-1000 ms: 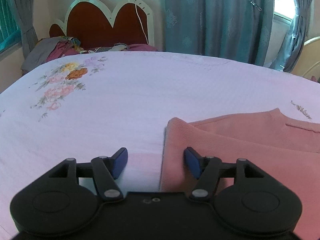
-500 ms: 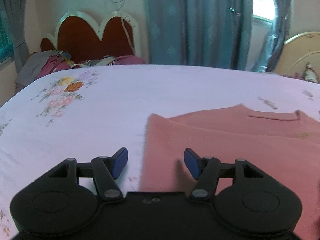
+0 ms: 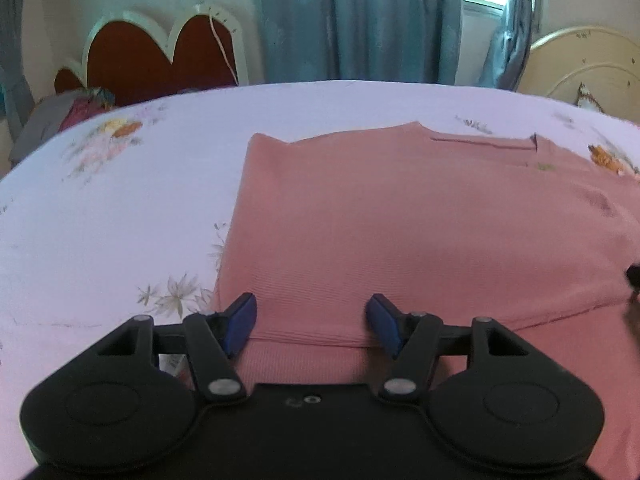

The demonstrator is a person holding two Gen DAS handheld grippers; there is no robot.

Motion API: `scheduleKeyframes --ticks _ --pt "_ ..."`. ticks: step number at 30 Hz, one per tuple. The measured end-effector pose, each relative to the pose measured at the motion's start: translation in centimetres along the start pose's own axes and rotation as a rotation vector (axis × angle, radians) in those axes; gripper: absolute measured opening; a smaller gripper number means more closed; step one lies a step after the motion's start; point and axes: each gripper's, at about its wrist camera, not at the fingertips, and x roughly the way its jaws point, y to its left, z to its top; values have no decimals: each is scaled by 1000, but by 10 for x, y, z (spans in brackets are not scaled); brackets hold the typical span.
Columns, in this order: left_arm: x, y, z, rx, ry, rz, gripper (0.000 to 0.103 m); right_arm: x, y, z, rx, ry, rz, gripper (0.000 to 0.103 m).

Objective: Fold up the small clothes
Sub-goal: 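Open the right tool and withdraw above the folded sweater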

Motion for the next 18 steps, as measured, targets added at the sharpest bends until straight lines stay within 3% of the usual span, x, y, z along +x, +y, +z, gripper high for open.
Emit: scheduleKeyframes --ticks 5,9,18 --pt "-1 -4 3 -14 12 32 63 -1 1 -3 -35 0 6 48" --pt "-16 -7 4 -46 25 49 61 -21 -8 -1 -13 -27 59 48" --pt "-66 -12 -16 -71 33 42 71 -63 -31 -25 -23 -34 140 48"
